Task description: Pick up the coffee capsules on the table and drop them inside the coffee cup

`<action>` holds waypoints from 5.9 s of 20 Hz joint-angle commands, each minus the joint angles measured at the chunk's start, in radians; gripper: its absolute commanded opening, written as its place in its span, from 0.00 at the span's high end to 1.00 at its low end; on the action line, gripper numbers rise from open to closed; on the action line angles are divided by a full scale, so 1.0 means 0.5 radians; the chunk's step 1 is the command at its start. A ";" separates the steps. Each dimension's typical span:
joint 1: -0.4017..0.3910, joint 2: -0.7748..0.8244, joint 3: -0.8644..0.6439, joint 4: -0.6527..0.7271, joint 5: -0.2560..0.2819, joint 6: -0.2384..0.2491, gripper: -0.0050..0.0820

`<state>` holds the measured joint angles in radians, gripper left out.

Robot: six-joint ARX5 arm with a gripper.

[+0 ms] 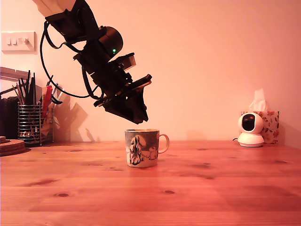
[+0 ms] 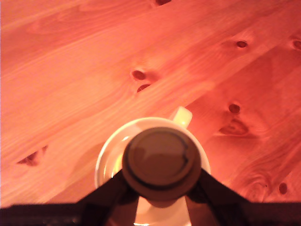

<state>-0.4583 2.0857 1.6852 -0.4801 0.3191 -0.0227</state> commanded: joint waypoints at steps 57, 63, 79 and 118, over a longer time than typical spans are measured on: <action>0.503 -1.174 -0.865 0.253 0.096 0.117 0.96; 0.732 -1.568 -1.334 0.414 0.138 0.036 0.96; 0.690 -2.630 -2.605 0.667 -0.081 -0.385 0.96; 0.449 -3.059 -2.702 0.603 -0.409 -0.411 0.96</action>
<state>-0.2333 0.5579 0.3553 -0.1864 0.1234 -0.2329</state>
